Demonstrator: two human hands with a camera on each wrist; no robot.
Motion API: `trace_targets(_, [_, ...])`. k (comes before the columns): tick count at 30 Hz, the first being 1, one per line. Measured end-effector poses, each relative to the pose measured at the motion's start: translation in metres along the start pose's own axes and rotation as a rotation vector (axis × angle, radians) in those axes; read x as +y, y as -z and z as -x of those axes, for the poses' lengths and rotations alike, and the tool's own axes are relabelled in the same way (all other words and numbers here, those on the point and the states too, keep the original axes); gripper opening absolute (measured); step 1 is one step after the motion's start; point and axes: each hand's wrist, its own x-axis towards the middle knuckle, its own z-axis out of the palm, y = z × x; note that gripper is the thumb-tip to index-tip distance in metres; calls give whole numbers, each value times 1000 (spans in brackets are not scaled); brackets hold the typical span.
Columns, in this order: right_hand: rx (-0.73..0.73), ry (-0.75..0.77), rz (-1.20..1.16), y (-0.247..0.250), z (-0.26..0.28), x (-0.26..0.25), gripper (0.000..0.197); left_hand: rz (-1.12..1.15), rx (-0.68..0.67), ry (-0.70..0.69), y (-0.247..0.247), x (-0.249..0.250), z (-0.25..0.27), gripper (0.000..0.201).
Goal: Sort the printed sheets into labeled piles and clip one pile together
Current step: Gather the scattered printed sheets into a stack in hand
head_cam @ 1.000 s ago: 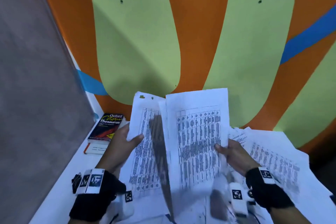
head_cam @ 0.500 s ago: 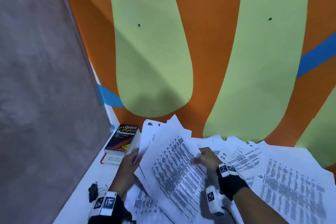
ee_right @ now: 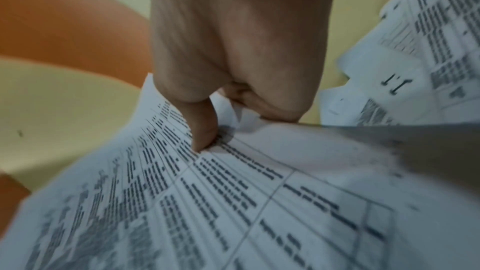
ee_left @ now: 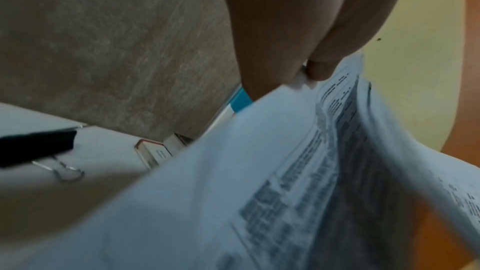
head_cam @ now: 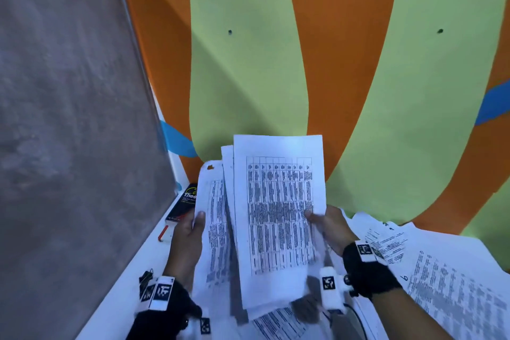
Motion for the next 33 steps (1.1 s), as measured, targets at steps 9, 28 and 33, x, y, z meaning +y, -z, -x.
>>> trace_targets(9, [-158, -104, -51, -6, 10, -5, 12, 353, -232, 181, -29, -4, -5, 66])
trace_targets(28, [259, 413, -1, 12, 60, -27, 82, -32, -102, -69, -91, 0, -1, 40])
trace_targets(33, [277, 467, 64, 5, 61, -36, 51, 21, -90, -120, -94, 23, 3, 14])
